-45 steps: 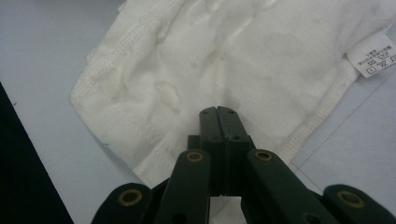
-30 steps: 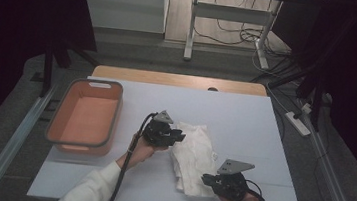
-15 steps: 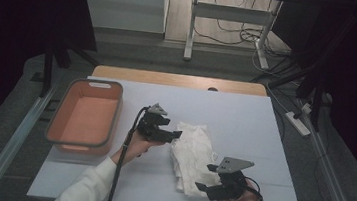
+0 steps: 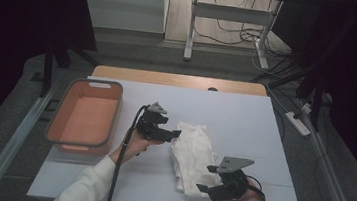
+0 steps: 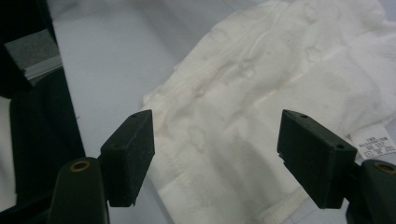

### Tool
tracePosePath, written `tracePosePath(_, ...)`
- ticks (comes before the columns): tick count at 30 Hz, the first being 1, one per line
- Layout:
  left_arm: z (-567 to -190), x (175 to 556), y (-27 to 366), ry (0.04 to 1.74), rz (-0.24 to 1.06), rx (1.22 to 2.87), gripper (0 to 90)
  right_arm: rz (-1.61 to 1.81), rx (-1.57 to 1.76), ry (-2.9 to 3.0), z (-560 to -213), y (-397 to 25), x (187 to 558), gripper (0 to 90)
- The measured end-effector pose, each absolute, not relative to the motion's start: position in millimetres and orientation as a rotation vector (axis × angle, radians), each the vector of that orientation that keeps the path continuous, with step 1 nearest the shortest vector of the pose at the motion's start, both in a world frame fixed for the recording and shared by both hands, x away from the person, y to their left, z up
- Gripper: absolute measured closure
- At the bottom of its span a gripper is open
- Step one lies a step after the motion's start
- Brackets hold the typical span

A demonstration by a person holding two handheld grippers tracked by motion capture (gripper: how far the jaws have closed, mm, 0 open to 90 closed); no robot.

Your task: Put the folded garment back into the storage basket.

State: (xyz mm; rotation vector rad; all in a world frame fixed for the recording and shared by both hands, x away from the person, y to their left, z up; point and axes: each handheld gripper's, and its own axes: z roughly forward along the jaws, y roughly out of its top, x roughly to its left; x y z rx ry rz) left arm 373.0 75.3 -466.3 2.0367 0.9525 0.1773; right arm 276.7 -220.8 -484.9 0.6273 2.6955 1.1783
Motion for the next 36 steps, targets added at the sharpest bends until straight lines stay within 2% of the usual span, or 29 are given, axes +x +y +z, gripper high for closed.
tracePosePath(15,-464,372,76,0.972,0.225,1.987,23.7,1.022,0.447,2.842,-492,-206,269,28.3)
tracePosePath(27,-466,373,76,0.974,0.220,2.008,23.4,0.837,0.358,2.902,-508,-198,269,28.2)
tracePosePath(36,-468,374,75,0.966,0.206,2.031,23.3,0.760,0.279,2.856,-510,-194,267,31.7)
